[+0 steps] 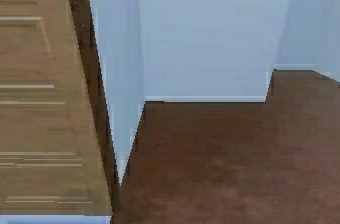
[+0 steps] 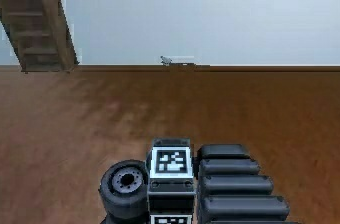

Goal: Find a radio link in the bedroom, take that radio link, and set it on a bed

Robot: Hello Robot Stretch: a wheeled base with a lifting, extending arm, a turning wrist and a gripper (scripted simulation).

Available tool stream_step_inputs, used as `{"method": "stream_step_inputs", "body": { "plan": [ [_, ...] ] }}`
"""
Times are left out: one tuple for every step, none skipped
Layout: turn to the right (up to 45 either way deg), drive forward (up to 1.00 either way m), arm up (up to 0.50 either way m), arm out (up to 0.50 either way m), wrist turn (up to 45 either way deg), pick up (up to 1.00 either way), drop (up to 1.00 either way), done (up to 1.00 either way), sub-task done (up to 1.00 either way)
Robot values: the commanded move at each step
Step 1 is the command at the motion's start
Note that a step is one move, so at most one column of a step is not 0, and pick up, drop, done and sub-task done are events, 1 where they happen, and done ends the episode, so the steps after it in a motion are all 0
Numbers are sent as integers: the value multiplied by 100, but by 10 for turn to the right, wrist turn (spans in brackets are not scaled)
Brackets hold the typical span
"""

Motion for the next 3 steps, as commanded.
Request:
{"method": "stream_step_inputs", "body": {
  "plan": [
    [-450, 0, 0, 0, 0, 0, 0, 0, 0],
    [-360, 0, 0, 0, 0, 0, 0, 0, 0],
    [0, 100, 0, 0, 0, 0, 0, 0, 0]
  ]
}}
